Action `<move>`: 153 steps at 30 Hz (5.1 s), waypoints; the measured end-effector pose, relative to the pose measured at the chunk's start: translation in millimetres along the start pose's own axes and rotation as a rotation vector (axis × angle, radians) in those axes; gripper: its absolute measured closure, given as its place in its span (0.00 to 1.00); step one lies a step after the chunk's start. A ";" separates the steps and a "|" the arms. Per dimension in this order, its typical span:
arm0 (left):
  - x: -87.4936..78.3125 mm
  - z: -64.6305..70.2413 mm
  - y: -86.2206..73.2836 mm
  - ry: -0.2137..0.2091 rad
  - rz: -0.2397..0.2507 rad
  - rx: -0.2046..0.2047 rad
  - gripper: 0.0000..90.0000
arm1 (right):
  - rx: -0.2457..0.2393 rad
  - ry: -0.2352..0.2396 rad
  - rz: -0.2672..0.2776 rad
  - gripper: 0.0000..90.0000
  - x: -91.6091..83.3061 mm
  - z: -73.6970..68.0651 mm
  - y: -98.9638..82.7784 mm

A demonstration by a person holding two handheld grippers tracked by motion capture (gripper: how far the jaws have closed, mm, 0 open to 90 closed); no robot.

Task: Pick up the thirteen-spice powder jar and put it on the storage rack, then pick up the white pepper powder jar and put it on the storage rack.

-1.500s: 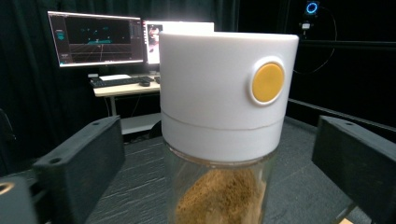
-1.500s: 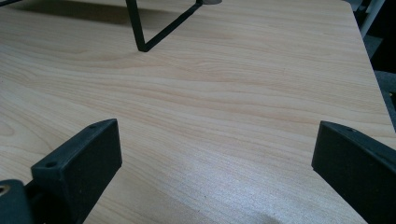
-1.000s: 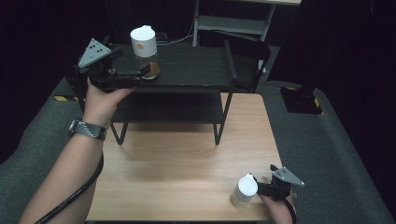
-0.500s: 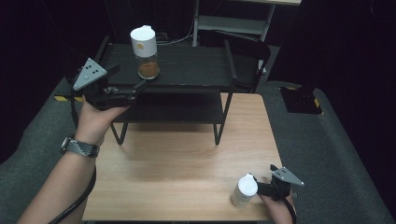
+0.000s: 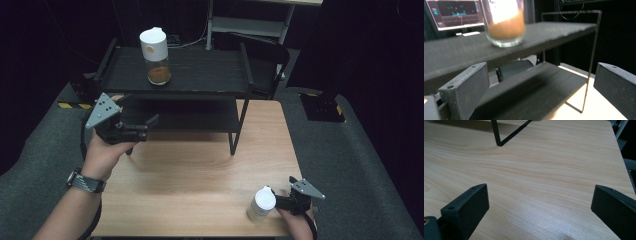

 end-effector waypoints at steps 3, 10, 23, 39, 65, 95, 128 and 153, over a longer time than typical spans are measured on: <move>-1.7 3.8 -15.5 -0.014 -0.018 -0.006 0.01 | -0.002 0.000 0.000 0.01 0.0 0.1 -0.1; -5.2 6.8 -52.3 -0.030 -0.075 -0.050 0.02 | -0.007 0.000 -0.001 0.01 0.1 -0.2 0.1; -10.5 10.7 -112.5 -0.034 -0.148 -0.093 0.02 | -0.012 -0.001 -0.005 0.01 0.4 -1.2 0.5; -17.2 31.5 -188.8 -0.043 -0.239 -0.172 0.03 | -0.029 0.001 -0.011 0.01 1.1 -2.0 1.3; -18.6 52.3 -205.8 0.033 -0.336 -0.110 0.01 | -0.038 -0.027 0.010 0.01 -2.2 -8.1 -1.8; -21.0 60.3 -203.0 0.052 -0.386 -0.054 0.00 | 0.024 -0.010 0.113 0.01 -24.2 1.8 -3.9; -18.4 59.6 -202.4 0.039 -0.391 -0.046 0.00 | -0.003 0.098 0.275 0.01 -77.1 -28.7 21.5; -18.1 59.6 -202.4 0.037 -0.391 -0.044 0.00 | -0.065 0.265 0.258 0.04 -61.0 -45.7 19.8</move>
Point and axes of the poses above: each handheld gripper's, and its own axes: x roughly forward along the jaws, y roughly out of its top, z roughly to its right, the point moved 7 cm from there along x, roughly forward along the jaws, and after that the axes turned 1 degree about -x, right-handed, at the moved point
